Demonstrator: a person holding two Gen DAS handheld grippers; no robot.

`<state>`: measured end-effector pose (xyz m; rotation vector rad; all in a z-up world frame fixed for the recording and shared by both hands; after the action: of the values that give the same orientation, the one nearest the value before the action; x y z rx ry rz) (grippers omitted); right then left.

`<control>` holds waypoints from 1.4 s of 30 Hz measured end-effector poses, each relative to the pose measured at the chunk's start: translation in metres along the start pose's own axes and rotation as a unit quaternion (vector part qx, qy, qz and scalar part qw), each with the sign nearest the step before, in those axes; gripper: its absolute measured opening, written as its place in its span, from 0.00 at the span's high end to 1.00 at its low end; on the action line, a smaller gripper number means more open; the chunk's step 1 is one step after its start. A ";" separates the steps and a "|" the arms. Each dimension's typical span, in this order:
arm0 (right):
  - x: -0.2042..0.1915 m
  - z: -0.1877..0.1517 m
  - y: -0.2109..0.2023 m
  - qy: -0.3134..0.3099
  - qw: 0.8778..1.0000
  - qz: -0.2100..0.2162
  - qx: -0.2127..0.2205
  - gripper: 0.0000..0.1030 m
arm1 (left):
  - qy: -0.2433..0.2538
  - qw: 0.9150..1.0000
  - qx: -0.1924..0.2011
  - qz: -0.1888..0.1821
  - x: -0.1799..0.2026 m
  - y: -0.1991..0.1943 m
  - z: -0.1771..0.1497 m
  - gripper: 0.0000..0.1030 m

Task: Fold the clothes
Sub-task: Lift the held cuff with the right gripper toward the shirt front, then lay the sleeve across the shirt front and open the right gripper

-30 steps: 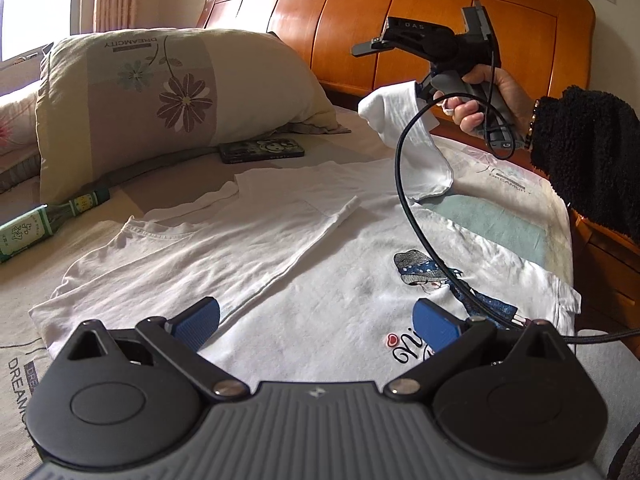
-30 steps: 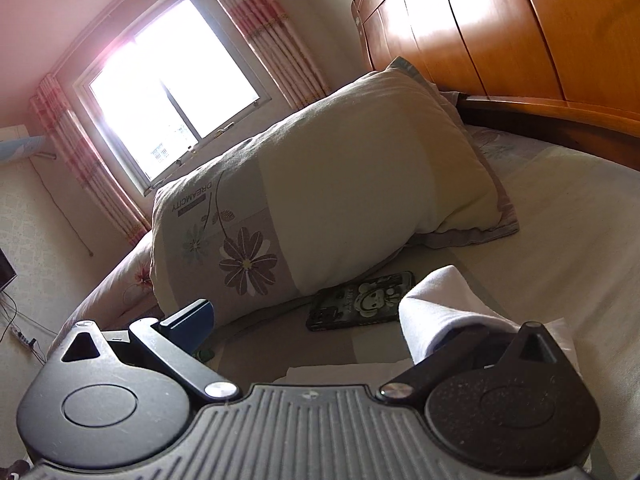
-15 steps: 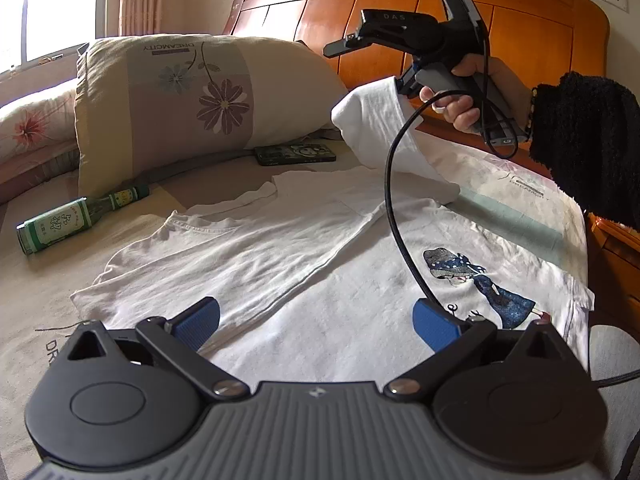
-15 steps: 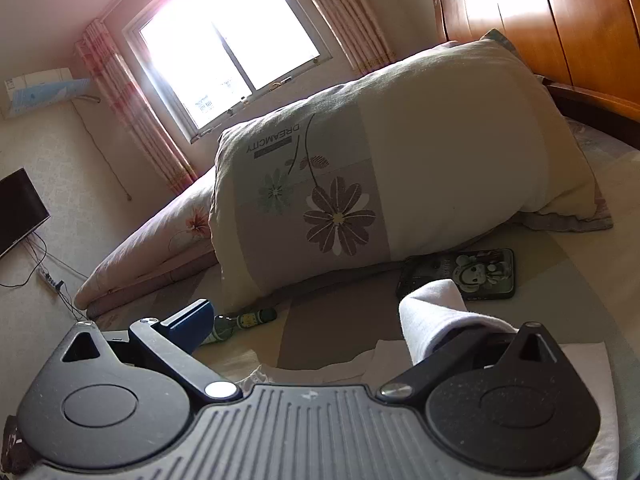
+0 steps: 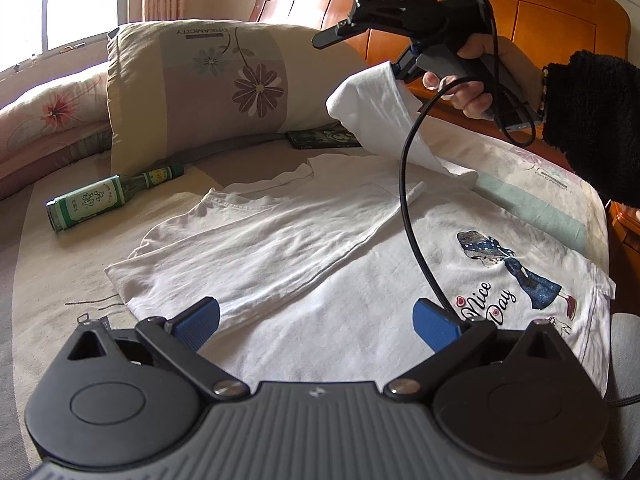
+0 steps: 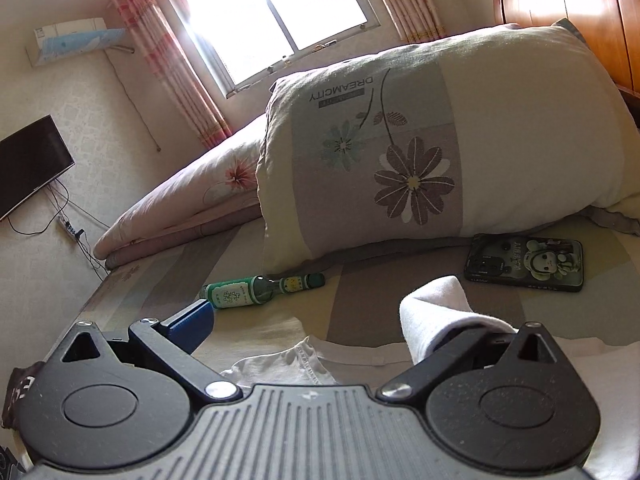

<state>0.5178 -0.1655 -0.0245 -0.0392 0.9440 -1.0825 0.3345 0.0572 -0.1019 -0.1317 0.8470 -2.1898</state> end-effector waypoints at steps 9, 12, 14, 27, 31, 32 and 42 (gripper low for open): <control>-0.026 -0.032 0.018 -0.032 0.999 0.017 -0.027 0.00 | -0.010 1.000 -0.010 0.002 -0.006 0.004 -0.009 0.01; -0.034 -0.047 0.025 -0.055 0.998 0.016 -0.035 0.00 | -0.013 1.000 -0.016 0.002 -0.007 0.006 -0.013 0.01; -0.038 -0.057 0.030 -0.073 0.997 0.011 -0.038 0.00 | -0.015 1.000 -0.018 0.001 -0.008 0.007 -0.015 0.01; -0.067 -0.138 0.086 -0.245 0.965 -0.056 -0.073 0.00 | -0.017 1.000 -0.020 -0.014 -0.004 0.014 -0.015 0.01; -0.069 -0.162 0.102 -0.281 0.952 -0.071 -0.098 0.00 | -0.014 0.999 -0.027 -0.013 -0.001 0.017 -0.016 0.01; -0.067 -0.167 0.106 -0.285 0.950 -0.076 -0.106 0.00 | -0.014 0.999 -0.028 -0.013 -0.002 0.017 -0.016 0.01; -0.023 -0.193 0.102 -0.180 0.969 -0.060 -0.160 0.00 | -0.022 0.999 -0.025 -0.010 -0.007 0.014 -0.017 0.01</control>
<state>0.4605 -0.0183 -0.1773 -0.5472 0.7837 -0.9824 0.3423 0.0637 -0.1225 -0.2142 0.8803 -2.1772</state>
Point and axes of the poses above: each gripper's, at about its wrist camera, not at the fingertips, and y roughly the way its jaws point, x to its right, z to its top, the point moved 10 cm from there along y, roughly the way its jaws point, and after that the axes turned 14 degrees about y, right-handed, at the moved point
